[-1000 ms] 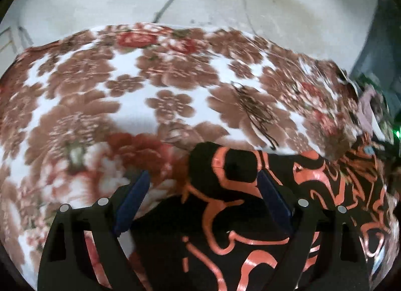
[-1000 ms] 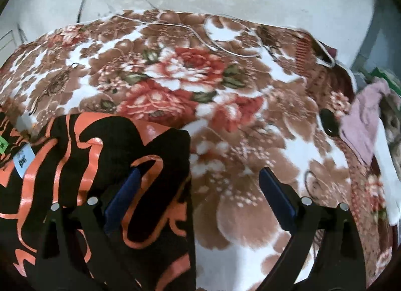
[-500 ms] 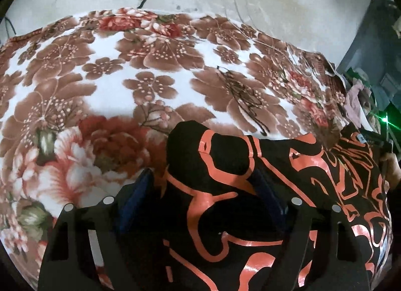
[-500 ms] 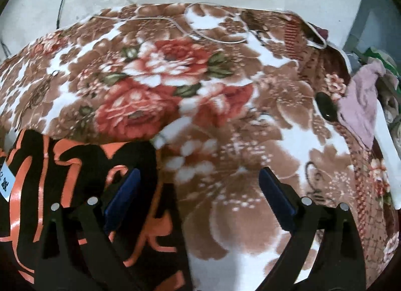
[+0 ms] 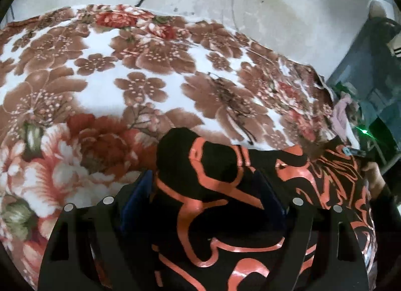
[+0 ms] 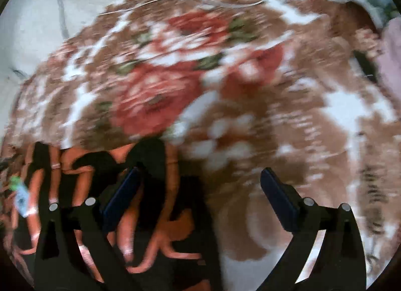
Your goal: Fold large clothes
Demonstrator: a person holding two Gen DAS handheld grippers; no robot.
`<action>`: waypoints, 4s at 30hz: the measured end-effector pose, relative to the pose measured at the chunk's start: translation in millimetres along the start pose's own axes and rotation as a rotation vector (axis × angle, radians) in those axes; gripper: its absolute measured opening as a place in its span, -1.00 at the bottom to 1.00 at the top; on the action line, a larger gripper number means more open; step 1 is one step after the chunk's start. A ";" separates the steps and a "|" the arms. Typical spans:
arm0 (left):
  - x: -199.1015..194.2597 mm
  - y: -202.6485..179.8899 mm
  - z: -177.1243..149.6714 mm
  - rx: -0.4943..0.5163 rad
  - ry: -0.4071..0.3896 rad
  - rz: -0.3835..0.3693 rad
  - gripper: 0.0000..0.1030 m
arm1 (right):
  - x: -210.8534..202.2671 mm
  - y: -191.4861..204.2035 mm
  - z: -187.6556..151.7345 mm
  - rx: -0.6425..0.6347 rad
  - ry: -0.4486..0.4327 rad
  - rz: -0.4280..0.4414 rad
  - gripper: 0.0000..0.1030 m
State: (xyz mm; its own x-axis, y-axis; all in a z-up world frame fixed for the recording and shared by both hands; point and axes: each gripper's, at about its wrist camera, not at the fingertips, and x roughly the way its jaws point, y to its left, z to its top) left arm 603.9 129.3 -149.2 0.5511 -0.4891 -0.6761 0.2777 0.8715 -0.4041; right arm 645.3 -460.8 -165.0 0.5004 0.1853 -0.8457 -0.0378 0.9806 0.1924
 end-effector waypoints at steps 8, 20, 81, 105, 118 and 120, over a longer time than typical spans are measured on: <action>6.1 3.2 -3.4 0.034 -0.008 0.032 -0.76 | 0.1 25.2 -4.1 -0.080 0.010 0.020 -0.39; -96.4 -20.9 1.9 0.058 -0.171 0.132 -0.84 | -98.8 46.0 -9.6 -0.125 -0.183 -0.074 -0.74; -33.7 -193.2 -131.7 0.167 -0.227 0.515 0.92 | -71.0 252.9 -151.0 -0.241 -0.385 -0.241 0.85; -58.2 -71.7 -143.2 -0.023 -0.162 0.658 0.92 | -78.3 148.8 -151.4 -0.104 -0.381 -0.273 0.90; -182.8 -128.6 -159.4 -0.141 -0.424 0.436 0.89 | -140.2 122.9 -142.8 0.055 -0.472 -0.124 0.89; -200.4 -141.9 -183.8 -0.179 -0.438 0.350 0.89 | -150.5 144.6 -141.9 0.007 -0.483 -0.070 0.91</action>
State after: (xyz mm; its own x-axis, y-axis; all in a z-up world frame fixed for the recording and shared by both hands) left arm 309.5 97.3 -69.6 0.8704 -0.0800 -0.4858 -0.0956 0.9404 -0.3262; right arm 441.8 -337.8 -80.5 0.8457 0.0665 -0.5296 0.0149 0.9889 0.1479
